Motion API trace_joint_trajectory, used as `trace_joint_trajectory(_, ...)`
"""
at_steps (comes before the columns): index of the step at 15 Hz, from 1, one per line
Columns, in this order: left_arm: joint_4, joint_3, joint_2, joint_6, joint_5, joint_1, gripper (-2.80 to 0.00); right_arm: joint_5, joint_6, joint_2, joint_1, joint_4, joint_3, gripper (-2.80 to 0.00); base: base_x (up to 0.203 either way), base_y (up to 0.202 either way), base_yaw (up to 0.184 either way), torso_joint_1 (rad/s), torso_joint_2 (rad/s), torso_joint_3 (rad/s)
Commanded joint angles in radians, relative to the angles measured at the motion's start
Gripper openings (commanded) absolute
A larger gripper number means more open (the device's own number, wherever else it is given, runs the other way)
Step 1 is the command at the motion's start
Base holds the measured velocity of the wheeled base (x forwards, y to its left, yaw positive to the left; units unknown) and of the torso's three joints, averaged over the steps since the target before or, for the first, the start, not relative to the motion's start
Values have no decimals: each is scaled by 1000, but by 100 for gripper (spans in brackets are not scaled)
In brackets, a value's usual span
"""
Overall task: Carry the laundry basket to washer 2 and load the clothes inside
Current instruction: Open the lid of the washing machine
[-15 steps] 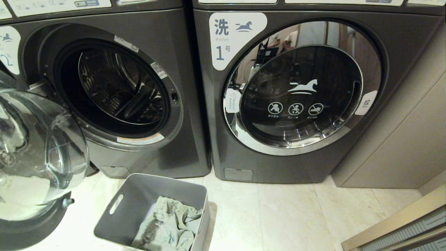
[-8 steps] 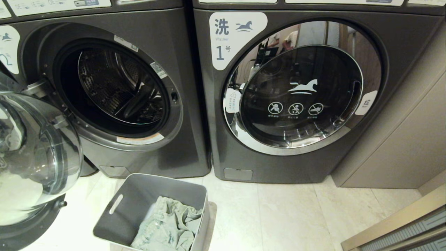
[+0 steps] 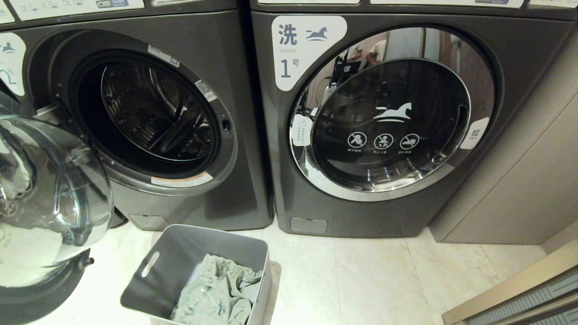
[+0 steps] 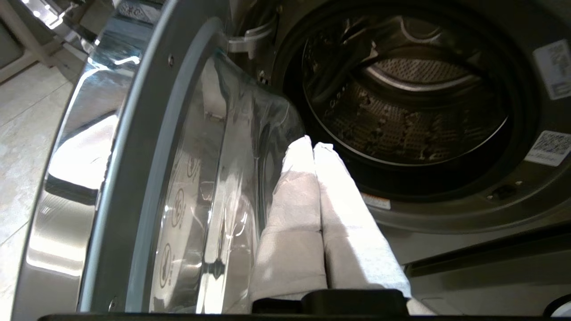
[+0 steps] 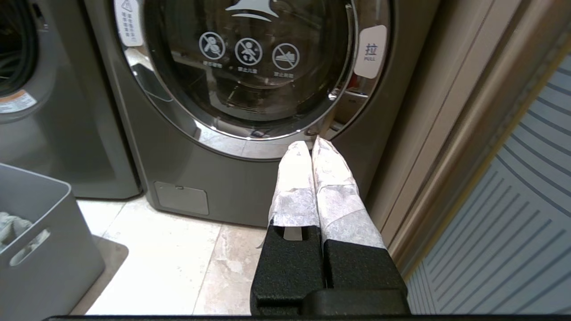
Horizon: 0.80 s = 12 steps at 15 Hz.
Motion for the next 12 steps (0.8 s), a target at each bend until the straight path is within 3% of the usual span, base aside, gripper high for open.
trace_joint_trajectory(1, 28, -37, 40, 18, 56, -25, -280, 0, -1, 2, 0, -2, 40, -280, 0, 0, 0, 0, 0, 0)
trace_joint_trajectory(4, 58, -40, 49, 64, 253, -48, -280, 0, -1, 2, 0, -2, 40, -280, 0, 0, 0, 0, 0, 0)
trace_joint_trajectory(8, 150, -56, 72, 69, 336, -49, -280, 0, -1, 2, 1, -2, 40, -280, 0, 0, 0, 0, 0, 0)
trace_joint_trajectory(12, 154, -91, 106, 70, 387, -46, -280, 0, -1, 2, 2, -2, 40, -280, 0, 0, 0, 0, 0, 0)
